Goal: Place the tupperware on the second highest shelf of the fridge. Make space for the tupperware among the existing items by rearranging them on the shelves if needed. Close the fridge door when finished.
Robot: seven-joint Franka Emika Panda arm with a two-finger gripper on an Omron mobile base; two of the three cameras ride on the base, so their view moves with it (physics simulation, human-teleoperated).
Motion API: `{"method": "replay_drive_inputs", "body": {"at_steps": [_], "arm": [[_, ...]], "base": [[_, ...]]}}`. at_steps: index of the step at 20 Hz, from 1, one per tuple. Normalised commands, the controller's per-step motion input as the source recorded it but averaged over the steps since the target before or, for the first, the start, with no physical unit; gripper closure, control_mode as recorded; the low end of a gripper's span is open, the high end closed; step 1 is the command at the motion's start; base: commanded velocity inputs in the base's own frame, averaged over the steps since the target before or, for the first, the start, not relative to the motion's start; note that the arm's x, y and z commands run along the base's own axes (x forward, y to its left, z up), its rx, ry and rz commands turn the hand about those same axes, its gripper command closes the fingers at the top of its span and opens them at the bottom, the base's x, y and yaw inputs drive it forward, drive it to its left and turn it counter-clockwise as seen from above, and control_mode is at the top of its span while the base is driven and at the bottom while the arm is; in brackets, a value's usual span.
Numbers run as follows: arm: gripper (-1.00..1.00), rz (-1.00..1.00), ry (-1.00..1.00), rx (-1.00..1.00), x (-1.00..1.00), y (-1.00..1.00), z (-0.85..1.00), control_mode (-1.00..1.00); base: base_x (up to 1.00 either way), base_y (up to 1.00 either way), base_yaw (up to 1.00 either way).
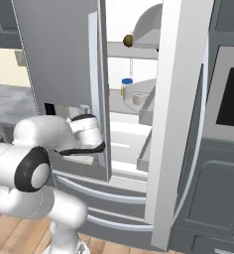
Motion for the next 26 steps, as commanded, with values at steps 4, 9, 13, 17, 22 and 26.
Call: {"method": "replay_drive_inputs", "body": {"at_steps": [4,9,13,17,22,26], "arm": [[-1.00,0.21,0.00,0.00,-0.02,-0.46,0.24,-1.00],[-1.00,0.14,-0.03,0.00,-0.91,0.16,0.73,-1.00],[-1.00,0.04,0.00,0.00,-0.75,0.43,1.00,-1.00],[-1.00,0.04,0.00,0.00,-0.75,0.57,1.00,-1.00],[-1.00,0.02,0.09,0.00,-0.77,0.50,1.00,-1.00],[-1.00,0.07,0.26,0.06,-0.80,0.43,1.00,-1.00]], "base": [[0.00,0.00,0.00],[0.00,0.00,0.00],[0.00,0.00,0.00],[0.00,0.00,0.00],[0.00,0.00,0.00],[0.00,0.00,0.00]]}}
